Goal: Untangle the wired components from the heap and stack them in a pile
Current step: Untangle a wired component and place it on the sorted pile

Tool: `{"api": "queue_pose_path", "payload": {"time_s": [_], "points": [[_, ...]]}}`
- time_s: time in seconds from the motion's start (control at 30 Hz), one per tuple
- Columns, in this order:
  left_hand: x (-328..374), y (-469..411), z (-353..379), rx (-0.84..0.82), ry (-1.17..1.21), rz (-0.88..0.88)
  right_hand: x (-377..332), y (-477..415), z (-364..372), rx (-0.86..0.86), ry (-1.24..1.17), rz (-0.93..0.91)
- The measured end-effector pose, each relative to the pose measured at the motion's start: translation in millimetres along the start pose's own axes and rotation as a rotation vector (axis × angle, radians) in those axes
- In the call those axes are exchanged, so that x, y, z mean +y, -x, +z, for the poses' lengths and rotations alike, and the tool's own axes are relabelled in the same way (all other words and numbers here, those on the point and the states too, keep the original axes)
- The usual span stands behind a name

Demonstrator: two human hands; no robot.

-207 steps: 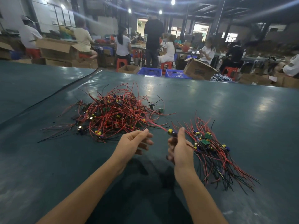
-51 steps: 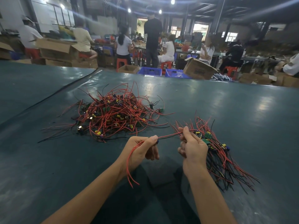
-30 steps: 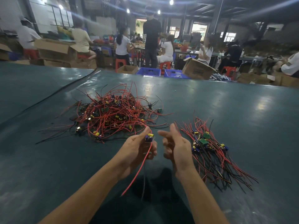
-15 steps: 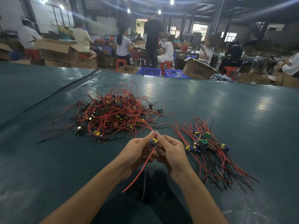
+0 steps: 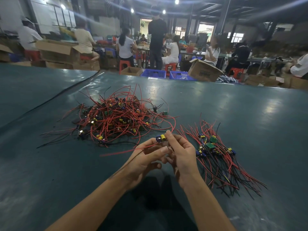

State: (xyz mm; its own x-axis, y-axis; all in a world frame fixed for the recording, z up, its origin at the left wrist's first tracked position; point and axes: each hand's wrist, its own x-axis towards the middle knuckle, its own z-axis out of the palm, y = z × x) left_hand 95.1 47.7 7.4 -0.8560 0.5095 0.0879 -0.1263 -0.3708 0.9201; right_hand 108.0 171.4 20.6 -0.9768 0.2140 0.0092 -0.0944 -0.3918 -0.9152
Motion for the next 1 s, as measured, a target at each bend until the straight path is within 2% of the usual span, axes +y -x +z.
{"api": "queue_pose_path", "payload": {"time_s": [0.3,0.57,0.73,1.0], "points": [[9,-1,4,0.191,-0.072,-0.03,1,3,6,0.025,0.128,-0.034],[8,-1,4,0.174,-0.128,0.032,3,0,3,0.063,0.164,-0.056],[9,-4,2,0.171,-0.204,0.077,5,-5,2,0.189,0.047,0.017],[12,-2,-6,0.061,-0.297,0.11,-13,-23,-20,0.448,-0.278,0.047]]}}
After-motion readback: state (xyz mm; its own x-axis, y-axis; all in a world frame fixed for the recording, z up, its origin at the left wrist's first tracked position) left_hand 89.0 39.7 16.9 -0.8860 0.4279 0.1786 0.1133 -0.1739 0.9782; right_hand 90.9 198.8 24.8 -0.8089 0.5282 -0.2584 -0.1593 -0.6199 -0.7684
